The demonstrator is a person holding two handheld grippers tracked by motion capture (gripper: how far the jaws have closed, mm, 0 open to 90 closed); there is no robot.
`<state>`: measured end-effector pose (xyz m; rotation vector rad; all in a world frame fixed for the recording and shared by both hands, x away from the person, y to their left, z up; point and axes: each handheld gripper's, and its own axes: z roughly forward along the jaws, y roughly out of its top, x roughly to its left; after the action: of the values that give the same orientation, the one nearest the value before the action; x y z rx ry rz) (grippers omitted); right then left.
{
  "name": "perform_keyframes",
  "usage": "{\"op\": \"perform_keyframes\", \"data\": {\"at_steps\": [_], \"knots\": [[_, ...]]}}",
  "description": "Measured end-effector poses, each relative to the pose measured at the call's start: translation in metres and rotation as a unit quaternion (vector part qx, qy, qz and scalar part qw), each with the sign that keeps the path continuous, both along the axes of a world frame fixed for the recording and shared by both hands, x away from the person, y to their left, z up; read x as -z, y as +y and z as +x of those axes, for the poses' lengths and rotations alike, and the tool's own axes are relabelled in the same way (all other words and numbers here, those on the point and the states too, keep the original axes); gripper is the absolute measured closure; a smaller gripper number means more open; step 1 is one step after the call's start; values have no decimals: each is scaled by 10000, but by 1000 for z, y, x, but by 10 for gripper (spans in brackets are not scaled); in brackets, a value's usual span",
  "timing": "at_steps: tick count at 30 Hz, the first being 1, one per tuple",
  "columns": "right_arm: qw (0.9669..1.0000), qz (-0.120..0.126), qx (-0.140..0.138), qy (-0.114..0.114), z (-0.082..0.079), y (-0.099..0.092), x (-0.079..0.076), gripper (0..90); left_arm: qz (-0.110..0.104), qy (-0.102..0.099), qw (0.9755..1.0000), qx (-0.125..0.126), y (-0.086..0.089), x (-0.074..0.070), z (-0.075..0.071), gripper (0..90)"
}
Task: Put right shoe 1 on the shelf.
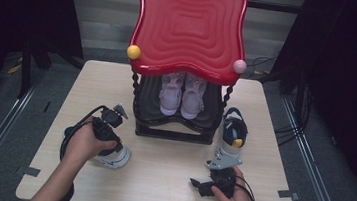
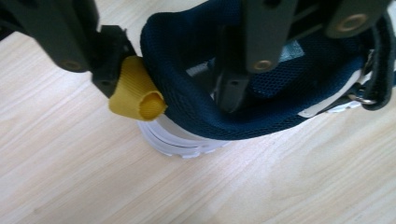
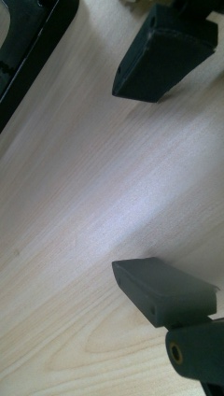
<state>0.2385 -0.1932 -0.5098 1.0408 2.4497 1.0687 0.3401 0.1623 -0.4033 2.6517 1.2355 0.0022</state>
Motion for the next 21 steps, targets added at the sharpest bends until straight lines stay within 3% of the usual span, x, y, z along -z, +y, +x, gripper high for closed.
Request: {"op": "perform_keyframes", "data": {"at_steps": [2, 4, 7, 13, 17, 21], "knots": [[10000, 0, 0, -1, 0, 0, 0, 135, 25, -6, 10000, 68, -1, 0, -1, 591], [10000, -1, 0, 1, 0, 0, 0, 135, 139, -48, 9994, 324, -2, -1, -3, 620], [10000, 0, -1, 0, 0, 0, 0, 135, 110, -53, 9986, 510, -2, -3, -6, 700], [10000, 0, 1, 0, 0, 0, 0, 135, 44, 91, 9961, 881, -2, -3, -11, 719], [10000, -1, 2, 0, 0, 0, 0, 135, -29, 155, 9970, 760, 0, -4, -11, 693], [10000, -1, 1, -1, 0, 0, 0, 135, -94, 125, 9981, 592, 3, -6, -11, 565]]}}
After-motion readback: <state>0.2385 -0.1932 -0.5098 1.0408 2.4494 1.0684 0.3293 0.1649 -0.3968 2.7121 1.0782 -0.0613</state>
